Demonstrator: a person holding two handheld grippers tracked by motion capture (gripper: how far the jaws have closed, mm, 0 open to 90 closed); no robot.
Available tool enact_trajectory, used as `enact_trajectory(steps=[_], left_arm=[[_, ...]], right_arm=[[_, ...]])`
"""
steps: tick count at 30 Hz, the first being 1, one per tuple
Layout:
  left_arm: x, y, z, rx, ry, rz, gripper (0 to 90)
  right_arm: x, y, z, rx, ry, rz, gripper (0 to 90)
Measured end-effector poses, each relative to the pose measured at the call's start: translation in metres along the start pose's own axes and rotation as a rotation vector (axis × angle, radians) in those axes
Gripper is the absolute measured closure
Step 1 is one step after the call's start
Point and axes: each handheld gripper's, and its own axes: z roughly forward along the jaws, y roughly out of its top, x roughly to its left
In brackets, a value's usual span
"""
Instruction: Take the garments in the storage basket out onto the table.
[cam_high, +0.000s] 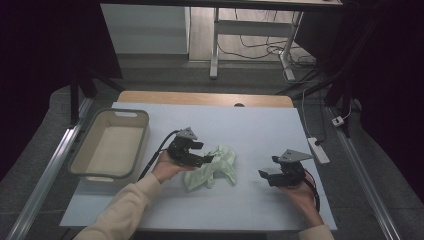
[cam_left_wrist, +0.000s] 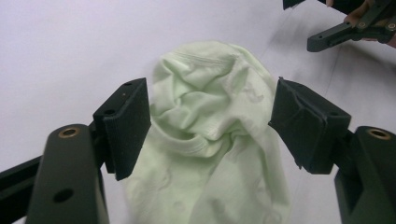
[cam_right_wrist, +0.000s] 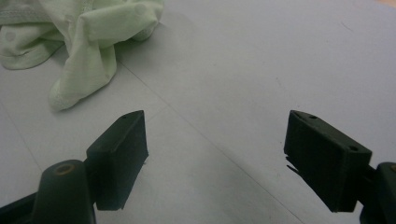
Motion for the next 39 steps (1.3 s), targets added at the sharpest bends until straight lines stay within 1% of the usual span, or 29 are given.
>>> enact_trajectory(steps=[5,12,16,19,22,24,27,32,37,39], left_arm=[[0.003,0.0,-0.018,-0.013,0.035,0.023,28.8],[0.004,0.0,-0.043,-0.056,0.081,0.05,30.1],[0.005,-0.002,-0.058,-0.076,0.094,0.053,30.3],[0.004,-0.005,-0.07,-0.08,0.112,0.056,30.4],[0.003,-0.014,-0.084,-0.089,0.127,0.055,30.6],[0.004,-0.021,-0.093,-0.095,0.149,0.054,30.5],[0.007,-0.031,-0.106,-0.108,0.173,0.036,30.5],[0.013,-0.049,-0.121,-0.094,0.199,0.014,30.0],[0.015,-0.071,-0.136,-0.096,0.248,-0.008,29.7],[0.016,-0.078,-0.141,-0.098,0.258,-0.012,29.7]], right_arm=[[0.0,0.0,0.001,0.001,0.001,-0.001,20.8],[0.001,0.0,0.0,0.0,0.0,-0.002,20.8],[0.0,0.0,0.0,-0.004,0.001,0.001,20.8],[0.0,0.0,-0.001,-0.007,0.002,0.003,20.8],[0.0,0.0,0.0,-0.01,0.007,0.003,20.8],[0.0,0.0,0.0,-0.012,0.009,0.001,20.8],[0.0,0.0,-0.001,-0.012,0.013,0.006,20.8],[0.002,0.001,-0.002,-0.01,0.005,-0.003,20.8],[0.003,0.0,-0.004,-0.008,-0.003,-0.003,20.8],[0.004,0.001,-0.006,-0.01,-0.009,-0.005,20.8]])
